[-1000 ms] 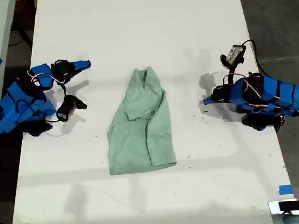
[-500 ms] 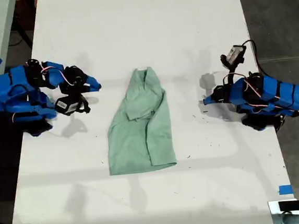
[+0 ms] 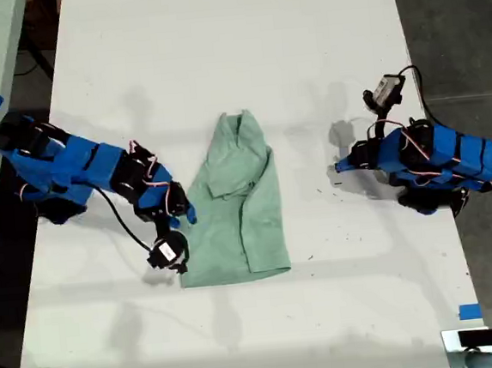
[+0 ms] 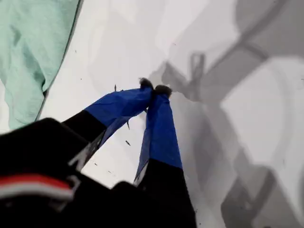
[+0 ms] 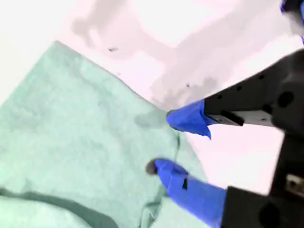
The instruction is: Fold t shirt
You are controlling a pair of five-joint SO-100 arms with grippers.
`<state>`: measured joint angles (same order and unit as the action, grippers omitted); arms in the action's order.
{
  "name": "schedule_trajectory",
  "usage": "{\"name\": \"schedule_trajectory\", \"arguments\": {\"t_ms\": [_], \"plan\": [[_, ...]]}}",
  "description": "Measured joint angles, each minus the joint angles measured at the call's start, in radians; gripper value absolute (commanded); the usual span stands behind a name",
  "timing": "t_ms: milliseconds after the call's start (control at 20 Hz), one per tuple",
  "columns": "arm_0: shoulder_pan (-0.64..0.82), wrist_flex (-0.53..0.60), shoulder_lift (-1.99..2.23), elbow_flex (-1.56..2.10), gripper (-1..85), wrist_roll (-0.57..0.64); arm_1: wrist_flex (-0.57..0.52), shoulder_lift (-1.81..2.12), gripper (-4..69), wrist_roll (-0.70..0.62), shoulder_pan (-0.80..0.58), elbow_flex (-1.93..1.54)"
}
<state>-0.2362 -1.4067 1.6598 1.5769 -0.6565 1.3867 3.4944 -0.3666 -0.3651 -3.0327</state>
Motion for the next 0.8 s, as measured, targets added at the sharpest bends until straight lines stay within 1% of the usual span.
{"name": "schedule_trajectory", "arguments": {"t_ms": [50, 150, 200, 300, 350, 500, 750, 800], "plan": [[-0.037, 0.029, -0.026, 0.0, 29.7, -0.052, 0.0, 0.0, 1.3, 0.0, 0.0, 0.0], [-0.081, 0.097, -0.066, 0.018, 31.9, -0.063, 0.0, 0.0, 1.3, 0.0, 0.0, 0.0], [-0.087, 0.14, -0.074, 0.063, 30.9, -0.063, 0.0, 0.0, 1.3, 0.0, 0.0, 0.0], [-0.089, 0.261, -0.075, 0.178, 28.2, -0.063, 0.0, 0.0, 1.3, 0.0, 0.0, 0.0], [-0.091, 0.291, -0.075, 0.201, 27.0, -0.063, 0.0, 0.0, 1.3, 0.0, 0.0, 0.0], [-0.123, 0.341, -0.077, 0.261, 27.5, -0.075, 0.0, 0.0, 1.3, 0.0, 0.0, 0.0], [-0.121, 0.42, -0.08, 0.39, 31.3, -0.114, 0.0, 0.0, 1.3, 0.0, 0.0, 0.0], [-0.121, 0.437, -0.08, 0.399, 30.7, -0.115, 0.0, 0.0, 1.3, 0.0, 0.0, 0.0]]}}
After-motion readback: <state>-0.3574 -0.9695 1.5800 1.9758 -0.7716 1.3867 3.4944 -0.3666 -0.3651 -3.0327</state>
